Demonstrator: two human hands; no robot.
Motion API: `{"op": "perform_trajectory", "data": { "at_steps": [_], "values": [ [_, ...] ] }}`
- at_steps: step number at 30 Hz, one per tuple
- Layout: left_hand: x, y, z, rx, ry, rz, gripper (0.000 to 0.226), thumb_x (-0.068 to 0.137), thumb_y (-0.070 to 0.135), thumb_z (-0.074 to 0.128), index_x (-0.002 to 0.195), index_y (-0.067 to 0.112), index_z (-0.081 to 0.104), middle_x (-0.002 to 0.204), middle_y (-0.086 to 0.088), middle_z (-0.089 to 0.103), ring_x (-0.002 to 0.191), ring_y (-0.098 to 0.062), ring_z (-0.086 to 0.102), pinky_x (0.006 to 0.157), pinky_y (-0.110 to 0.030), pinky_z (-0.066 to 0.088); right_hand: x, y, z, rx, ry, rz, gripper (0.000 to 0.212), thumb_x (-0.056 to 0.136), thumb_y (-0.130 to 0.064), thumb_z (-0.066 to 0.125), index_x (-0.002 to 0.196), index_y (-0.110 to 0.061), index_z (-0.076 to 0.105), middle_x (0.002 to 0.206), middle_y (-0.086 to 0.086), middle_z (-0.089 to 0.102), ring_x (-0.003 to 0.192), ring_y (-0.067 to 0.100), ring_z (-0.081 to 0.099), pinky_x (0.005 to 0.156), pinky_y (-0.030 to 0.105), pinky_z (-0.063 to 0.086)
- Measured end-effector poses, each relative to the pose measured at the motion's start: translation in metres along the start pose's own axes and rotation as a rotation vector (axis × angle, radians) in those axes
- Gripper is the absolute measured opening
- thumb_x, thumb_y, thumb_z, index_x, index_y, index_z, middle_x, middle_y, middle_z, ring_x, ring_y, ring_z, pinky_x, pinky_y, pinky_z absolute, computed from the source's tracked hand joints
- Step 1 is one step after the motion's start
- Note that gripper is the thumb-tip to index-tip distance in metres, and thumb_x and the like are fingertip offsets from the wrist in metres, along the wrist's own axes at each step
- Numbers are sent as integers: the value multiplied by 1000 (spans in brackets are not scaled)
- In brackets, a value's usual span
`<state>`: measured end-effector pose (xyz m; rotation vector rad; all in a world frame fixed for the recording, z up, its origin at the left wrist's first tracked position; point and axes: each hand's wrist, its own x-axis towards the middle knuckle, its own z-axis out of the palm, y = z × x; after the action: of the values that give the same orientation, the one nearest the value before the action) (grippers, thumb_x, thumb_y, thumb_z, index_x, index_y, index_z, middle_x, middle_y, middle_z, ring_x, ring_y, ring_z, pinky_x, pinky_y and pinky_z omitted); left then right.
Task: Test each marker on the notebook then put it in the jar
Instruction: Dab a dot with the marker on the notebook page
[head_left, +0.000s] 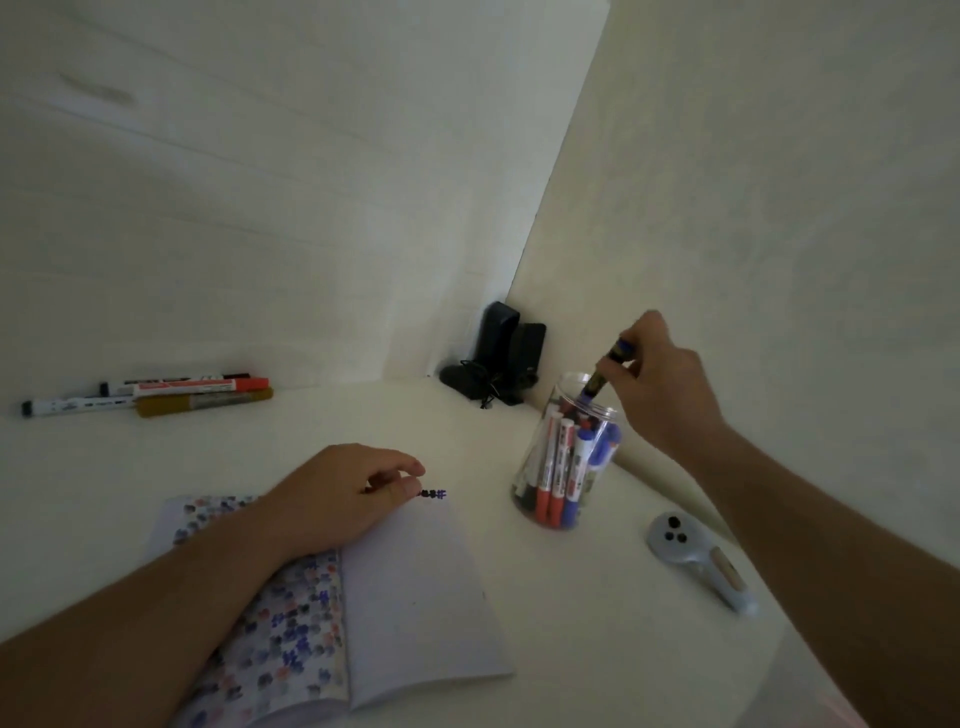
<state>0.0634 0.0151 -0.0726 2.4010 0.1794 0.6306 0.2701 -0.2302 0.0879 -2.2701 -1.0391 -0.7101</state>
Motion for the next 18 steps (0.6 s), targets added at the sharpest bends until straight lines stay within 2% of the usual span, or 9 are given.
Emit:
{"op": "perform_trajectory", "data": {
  "at_steps": [4,7,11,12,14,15,16,18],
  "values": [
    [0,-1,1,-32,-4,-15,23,101,44,56,118,42,71,106,26,70,101,16,57,78,-4,40,11,5,13,-66,-137,86,20,100,-30,64,105,-25,45,87,1,66,74,22,64,58,32,46],
    [0,-2,1,-60,-11,-30,22,101,46,55,115,45,71,106,26,71,101,13,59,79,-8,41,16,5,20,-165,-303,170,10,103,-35,58,101,-25,55,97,1,68,80,18,64,59,29,46],
    [0,-2,1,-77,-28,-51,24,101,47,54,110,40,75,103,24,72,100,8,62,83,-15,48,12,2,25,-186,-418,244,45,109,-50,40,94,-18,68,87,6,72,83,23,68,76,36,55],
    [1,-2,1,-81,-30,-60,25,101,48,53,108,40,76,103,24,73,99,8,62,85,-17,49,11,2,26,-219,-438,237,50,110,-50,34,98,-16,68,87,8,73,85,25,68,82,41,57],
    [1,-3,1,-84,-28,-84,26,100,51,53,108,41,76,104,26,72,100,11,60,85,-17,48,10,2,27,-390,-482,147,45,111,-45,29,112,-16,64,93,10,71,90,29,66,90,49,56],
    [1,-4,0,-87,-22,-95,25,100,51,54,107,41,76,104,27,71,100,12,60,84,-16,46,9,2,28,-491,-461,91,40,111,-42,29,117,-18,60,93,8,68,92,29,63,91,50,55],
    [1,-6,-1,-88,-8,-101,23,100,50,56,107,41,76,104,28,71,100,12,60,84,-15,45,9,2,29,-568,-370,26,36,111,-41,30,115,-20,60,91,5,65,94,29,60,90,50,53],
    [3,-11,-6,-70,43,-115,18,99,45,60,107,41,75,103,29,69,99,9,61,84,-13,43,3,-4,35,-485,-27,-106,42,109,-42,35,95,-19,66,85,-1,61,94,28,54,84,48,46]
  ]
}}
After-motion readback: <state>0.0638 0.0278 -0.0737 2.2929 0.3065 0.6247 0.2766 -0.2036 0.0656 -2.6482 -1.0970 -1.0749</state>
